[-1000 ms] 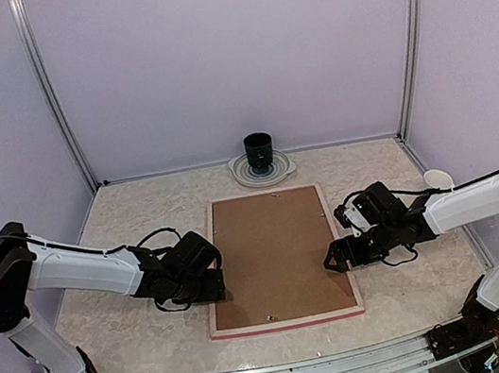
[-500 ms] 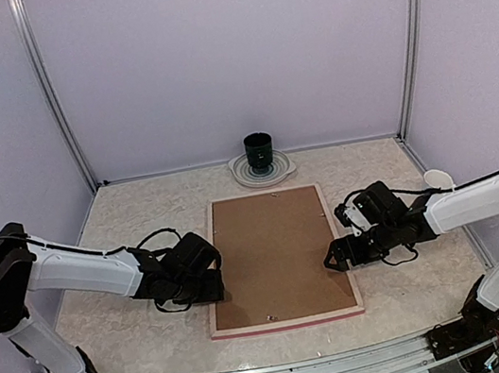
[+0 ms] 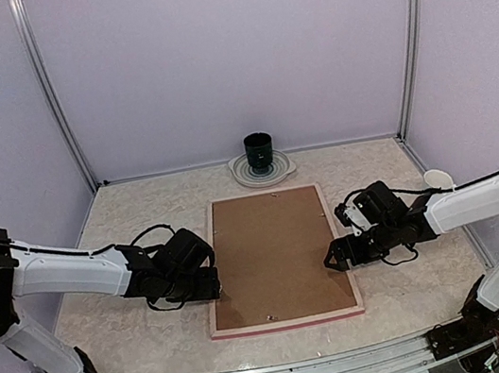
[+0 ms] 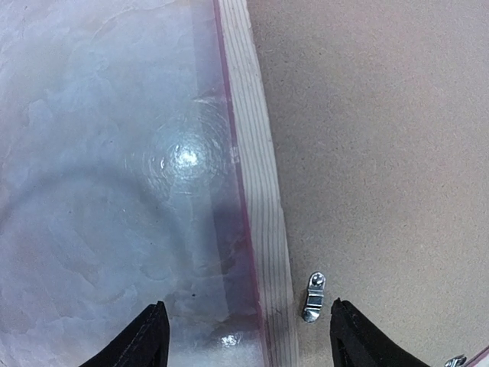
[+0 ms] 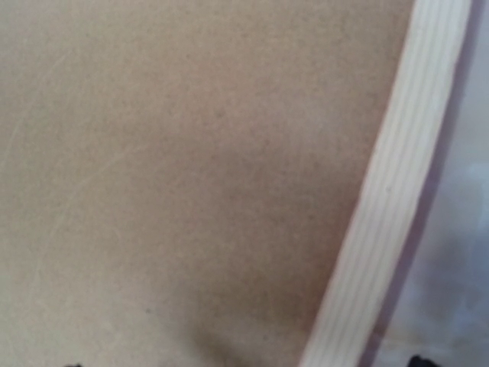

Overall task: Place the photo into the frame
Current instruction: Press the fastener onto the backboard.

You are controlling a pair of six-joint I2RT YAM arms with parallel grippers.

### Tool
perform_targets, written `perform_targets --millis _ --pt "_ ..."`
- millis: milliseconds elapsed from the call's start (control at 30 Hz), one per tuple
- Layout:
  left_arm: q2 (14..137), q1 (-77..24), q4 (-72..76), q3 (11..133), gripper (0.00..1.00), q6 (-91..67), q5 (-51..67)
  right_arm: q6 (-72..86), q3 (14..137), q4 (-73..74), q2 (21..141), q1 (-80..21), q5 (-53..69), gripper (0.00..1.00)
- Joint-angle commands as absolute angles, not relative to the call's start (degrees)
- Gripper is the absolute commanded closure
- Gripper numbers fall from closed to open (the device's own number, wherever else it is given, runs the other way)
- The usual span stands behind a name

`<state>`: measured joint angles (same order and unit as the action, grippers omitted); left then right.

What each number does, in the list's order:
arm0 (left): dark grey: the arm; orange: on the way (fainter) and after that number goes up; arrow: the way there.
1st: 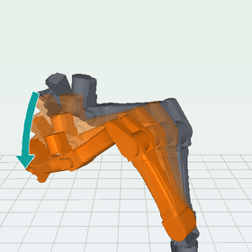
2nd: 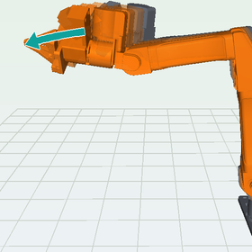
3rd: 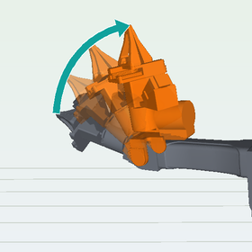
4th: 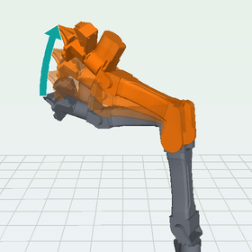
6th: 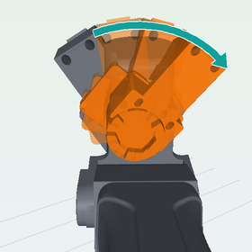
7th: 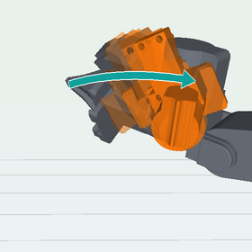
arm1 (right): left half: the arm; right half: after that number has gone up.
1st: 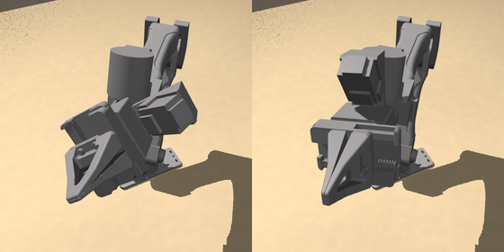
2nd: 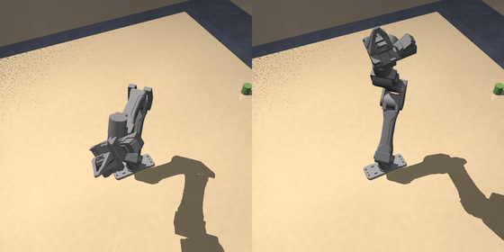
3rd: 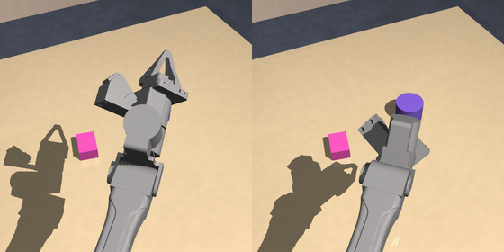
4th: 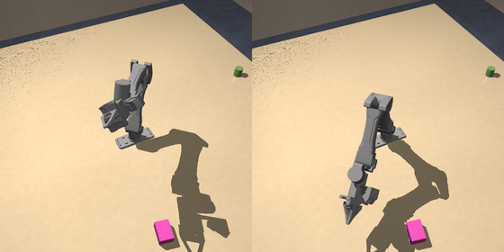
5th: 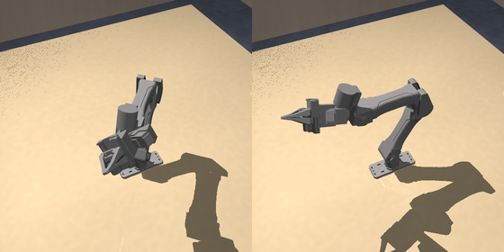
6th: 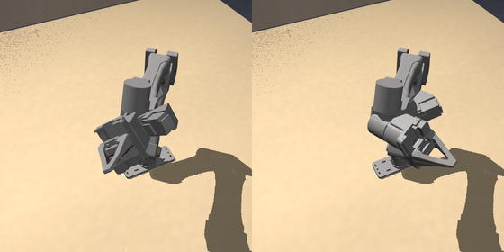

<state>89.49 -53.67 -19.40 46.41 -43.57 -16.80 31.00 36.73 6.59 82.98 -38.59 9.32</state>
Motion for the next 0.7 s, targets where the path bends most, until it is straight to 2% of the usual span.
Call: perform_targets --millis 0,533,667 --pt "89.3 -53.5 -20.0 46.8 0.28 -42.9 -16.0 30.6 37.2 7.2 82.2 -39.1 8.9 0.08" --pt "94.5 -52.1 -17.0 46.2 0.29 -41.4 -15.1 30.5 36.9 7.6 81.7 -39.1 8.7 0.08" --pt "94.7 -51.6 -16.3 45.8 0.35 -41.3 -14.5 30.4 37.1 7.9 81.6 -39.1 8.7 0.08"
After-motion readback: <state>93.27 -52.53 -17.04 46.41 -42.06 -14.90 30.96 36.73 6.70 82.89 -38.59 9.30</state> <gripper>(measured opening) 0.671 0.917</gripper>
